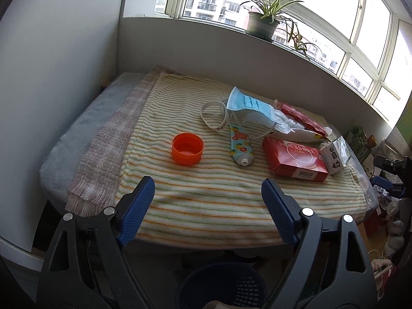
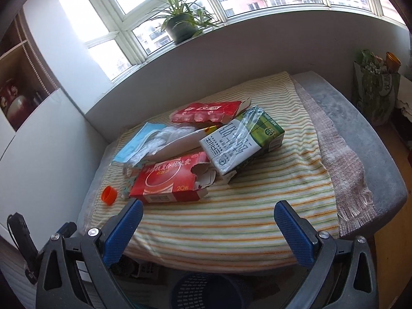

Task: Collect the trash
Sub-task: 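Reach the left tool to the orange cap while the right tool reaches the milk carton, then close the left tool on the orange cap while the right tool grips the milk carton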

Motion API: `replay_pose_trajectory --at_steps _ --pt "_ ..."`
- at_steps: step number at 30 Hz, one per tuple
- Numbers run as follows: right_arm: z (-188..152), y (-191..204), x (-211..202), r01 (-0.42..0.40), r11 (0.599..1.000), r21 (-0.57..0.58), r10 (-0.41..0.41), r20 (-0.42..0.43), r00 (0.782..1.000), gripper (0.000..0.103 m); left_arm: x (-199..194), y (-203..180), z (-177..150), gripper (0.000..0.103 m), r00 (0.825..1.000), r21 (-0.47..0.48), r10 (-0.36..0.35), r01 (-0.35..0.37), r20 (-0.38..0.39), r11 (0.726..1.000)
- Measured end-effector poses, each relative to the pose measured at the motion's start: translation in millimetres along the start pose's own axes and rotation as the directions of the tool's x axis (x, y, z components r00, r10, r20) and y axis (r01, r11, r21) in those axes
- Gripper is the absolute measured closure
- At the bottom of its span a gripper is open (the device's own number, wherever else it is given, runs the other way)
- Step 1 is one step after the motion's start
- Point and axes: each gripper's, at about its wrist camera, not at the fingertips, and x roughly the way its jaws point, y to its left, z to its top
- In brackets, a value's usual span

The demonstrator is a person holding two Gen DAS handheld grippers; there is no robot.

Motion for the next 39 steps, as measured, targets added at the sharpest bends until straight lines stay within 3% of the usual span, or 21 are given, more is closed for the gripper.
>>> replay_pose_trajectory --at_steps 5,15,19,31,39 --pt "24.7 -9.6 20.5 0.043 0.993 0.109 -0.044 0.004 0.999 0.0 30.4 4.2 11.1 0.024 1.0 0.001 0.011 -0.011 -0.02 1.0" --pt "57.9 -37.9 68.3 0.108 0.938 0.33 -0.101 -0.037 0.994 0.0 70.4 16.9 22.3 0.024 0.999 -0.015 0.012 -0.013 -0.048 1.0" --pt "62.6 -38.4 83.9 0.139 0.927 0.348 -0.126 -0.059 0.99 0.0 81.7 19.3 25.7 0.031 0.998 -0.011 0.009 -0.01 -0.064 1.0" --pt "70.3 -39.6 121.1 0.233 0.912 0.338 -0.202 -0.126 0.971 0.0 113.6 25.5 31.1 0.036 0.995 -0.012 0.029 -0.03 -0.096 0.999" --pt "73.0 -38.1 130.0 0.275 0.92 0.28 -0.244 -0.141 0.959 0.001 126.5 27.8 37.6 0.053 0.993 -0.009 0.041 -0.042 -0.109 0.999"
